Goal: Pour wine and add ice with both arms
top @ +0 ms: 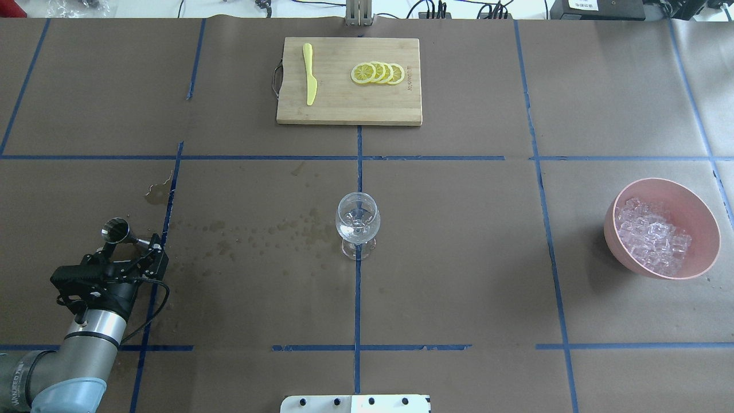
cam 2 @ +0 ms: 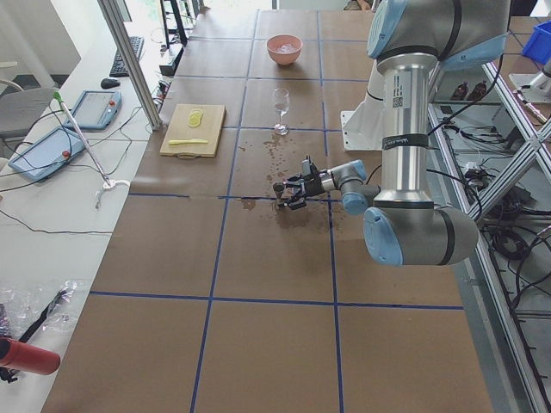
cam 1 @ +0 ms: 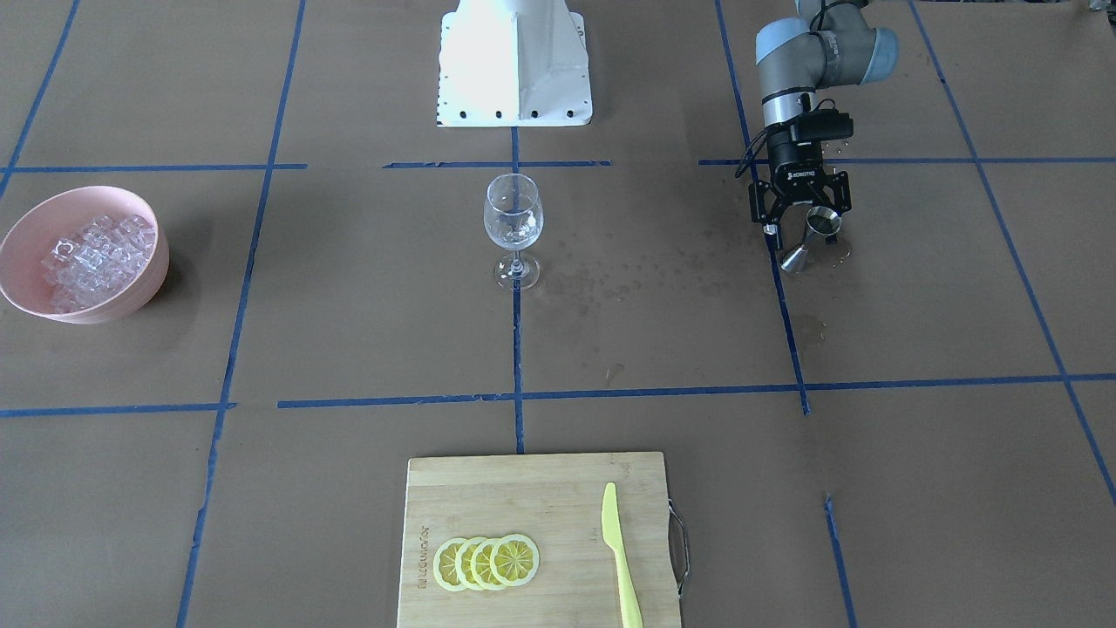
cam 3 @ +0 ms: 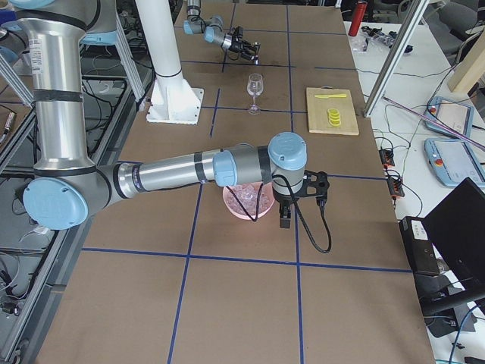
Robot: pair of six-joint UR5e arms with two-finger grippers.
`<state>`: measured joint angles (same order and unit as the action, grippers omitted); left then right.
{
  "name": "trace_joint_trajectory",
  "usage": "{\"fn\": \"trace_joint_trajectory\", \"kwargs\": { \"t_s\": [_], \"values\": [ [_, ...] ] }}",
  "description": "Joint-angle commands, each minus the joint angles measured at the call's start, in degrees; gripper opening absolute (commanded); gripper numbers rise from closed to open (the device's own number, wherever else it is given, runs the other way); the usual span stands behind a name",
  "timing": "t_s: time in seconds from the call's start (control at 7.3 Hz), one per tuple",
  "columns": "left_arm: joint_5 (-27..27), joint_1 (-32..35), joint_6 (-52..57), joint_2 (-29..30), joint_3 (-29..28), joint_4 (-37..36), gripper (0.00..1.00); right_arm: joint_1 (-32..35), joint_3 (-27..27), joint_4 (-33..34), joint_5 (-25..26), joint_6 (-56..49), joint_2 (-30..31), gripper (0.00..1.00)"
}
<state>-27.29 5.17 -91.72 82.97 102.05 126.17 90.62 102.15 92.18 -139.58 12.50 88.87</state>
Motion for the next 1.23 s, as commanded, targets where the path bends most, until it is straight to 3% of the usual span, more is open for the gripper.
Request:
{"fn": "trace_joint_trajectory", "kwargs": {
  "t_s": [0.0, 0.82, 0.96, 1.1],
  "values": [
    [0.6, 0.0, 0.0, 0.1, -0.1, 0.1, 0.72, -0.1, 0.5, -0.1, -2.0, 1.4, -0.3, 1.00],
    [0.6, 0.0, -2.1, 0.3, -1.2, 0.1, 0.46, -0.4, 1.5, 0.0, -2.7, 3.1, -0.3, 1.00],
    [0.6, 0.0, -2.2, 0.4, -1.1, 0.1, 0.36, -0.4, 1.5, 0.0, -2.7, 3.1, -0.3, 1.00],
    [0.6, 0.1, -3.5, 0.3, -1.1, 0.2, 0.15, -0.4, 1.5, 0.0, -2.7, 3.1, -0.3, 1.00]
  ]
}}
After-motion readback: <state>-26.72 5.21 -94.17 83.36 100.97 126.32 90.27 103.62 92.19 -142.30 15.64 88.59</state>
